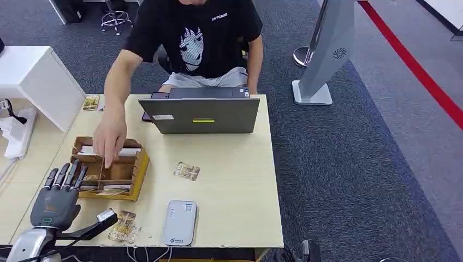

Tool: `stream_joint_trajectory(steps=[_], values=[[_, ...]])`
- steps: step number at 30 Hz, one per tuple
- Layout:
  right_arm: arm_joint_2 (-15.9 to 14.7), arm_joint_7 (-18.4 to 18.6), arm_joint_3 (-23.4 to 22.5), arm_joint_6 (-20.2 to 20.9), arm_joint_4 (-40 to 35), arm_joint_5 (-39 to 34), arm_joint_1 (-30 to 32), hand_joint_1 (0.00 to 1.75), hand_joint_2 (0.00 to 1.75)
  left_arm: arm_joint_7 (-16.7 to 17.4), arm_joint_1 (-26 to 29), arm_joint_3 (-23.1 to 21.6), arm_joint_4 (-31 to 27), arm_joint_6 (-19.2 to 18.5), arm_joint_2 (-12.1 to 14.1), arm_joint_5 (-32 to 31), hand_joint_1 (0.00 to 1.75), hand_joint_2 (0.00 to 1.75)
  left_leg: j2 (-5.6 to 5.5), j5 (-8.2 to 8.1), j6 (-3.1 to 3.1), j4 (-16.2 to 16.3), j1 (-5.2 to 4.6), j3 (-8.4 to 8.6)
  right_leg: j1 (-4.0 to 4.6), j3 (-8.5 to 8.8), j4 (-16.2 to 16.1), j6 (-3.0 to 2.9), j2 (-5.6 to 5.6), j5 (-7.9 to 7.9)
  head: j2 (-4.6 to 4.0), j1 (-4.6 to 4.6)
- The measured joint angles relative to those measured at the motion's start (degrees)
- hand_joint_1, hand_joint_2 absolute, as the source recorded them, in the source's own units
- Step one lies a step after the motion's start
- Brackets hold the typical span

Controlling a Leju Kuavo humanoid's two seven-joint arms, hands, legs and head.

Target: Pass the card to the sensor for recognition and then transmit it.

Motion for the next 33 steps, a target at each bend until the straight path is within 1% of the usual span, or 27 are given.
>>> stream_joint_trajectory(steps=[11, 18, 19, 20, 21, 23, 25, 33], values=[[0.0, 0.2, 0.0, 0.1, 0.0, 0.1, 0.0, 0.00, 1.75, -0.7, 0.0, 0.0, -0.3, 0.0, -1.2, 0.2, 0.00, 1.75, 0.00, 0.00, 0.00, 0.0, 0.00, 0.00, 0.00, 0.00, 0.0, 0.00, 0.00, 0.00, 0.00, -0.02], [0.0, 0.2, 0.0, 0.1, 0.0, 0.1, 0.0, 0.00, 1.75, -0.7, 0.0, 0.0, -0.5, 0.0, -1.4, 0.2, 0.00, 1.75, 0.00, 0.00, 0.00, 0.0, 0.00, 0.00, 0.00, 0.00, 0.0, 0.00, 0.00, 0.00, 0.00, 0.00], [0.0, 0.2, 0.0, 0.1, 0.0, 0.1, 0.0, 0.00, 1.75, -0.7, 0.0, 0.0, -0.5, 0.0, -1.4, 0.2, 0.35, 1.75, 0.00, 0.00, 0.00, 0.0, 0.00, 0.00, 0.00, 0.00, 0.0, 0.00, 0.00, 0.00, 0.00, 0.00], [0.0, 0.2, 0.0, 0.1, 0.0, 0.1, 0.0, 0.00, 1.75, -0.6, 0.0, 0.0, -0.5, 0.0, -1.4, 0.2, 0.82, 1.75, 0.00, 0.00, 0.00, 0.0, 0.00, 0.00, 0.00, 0.00, 0.0, 0.00, 0.00, 0.00, 0.00, 0.00], [0.0, 0.2, 0.0, 0.1, 0.0, 0.1, 0.0, 0.00, 1.75, -0.7, 0.0, 0.0, -0.6, 0.0, -1.5, 0.2, 1.75, 1.75, 0.00, 0.00, 0.00, 0.0, 0.00, 0.00, 0.00, 0.00, 0.0, 0.00, 0.00, 0.00, 0.00, 0.00], [0.0, 0.2, 0.0, 0.2, 0.0, 0.1, 0.0, 0.00, 1.75, -0.7, 0.1, 0.0, -1.0, -0.3, -1.7, 0.4, 1.75, 1.75, 0.00, 0.00, 0.00, 0.0, 0.00, 0.00, 0.00, 0.00, 0.0, 0.00, 0.00, 0.00, 0.00, 0.00], [0.0, 0.2, 0.0, 0.2, 0.0, 0.1, 0.0, 0.00, 1.75, -0.5, 0.8, 0.0, -2.8, -0.8, -2.0, 0.9, 1.75, 1.75, -0.01, 0.00, 0.00, 0.0, 0.00, 0.00, 0.00, 0.00, 0.0, 0.00, 0.00, 0.00, 0.00, 0.00], [0.0, 0.2, 0.0, 0.2, 0.0, 0.1, 0.0, 0.00, 1.75, -0.4, 0.8, 0.0, -4.5, -1.1, -2.3, 1.6, 1.75, 1.75, 0.00, 0.00, 0.00, 0.0, 0.00, 0.00, 0.00, 0.00, 0.0, 0.00, 0.00, 0.00, 0.00, 0.00]])
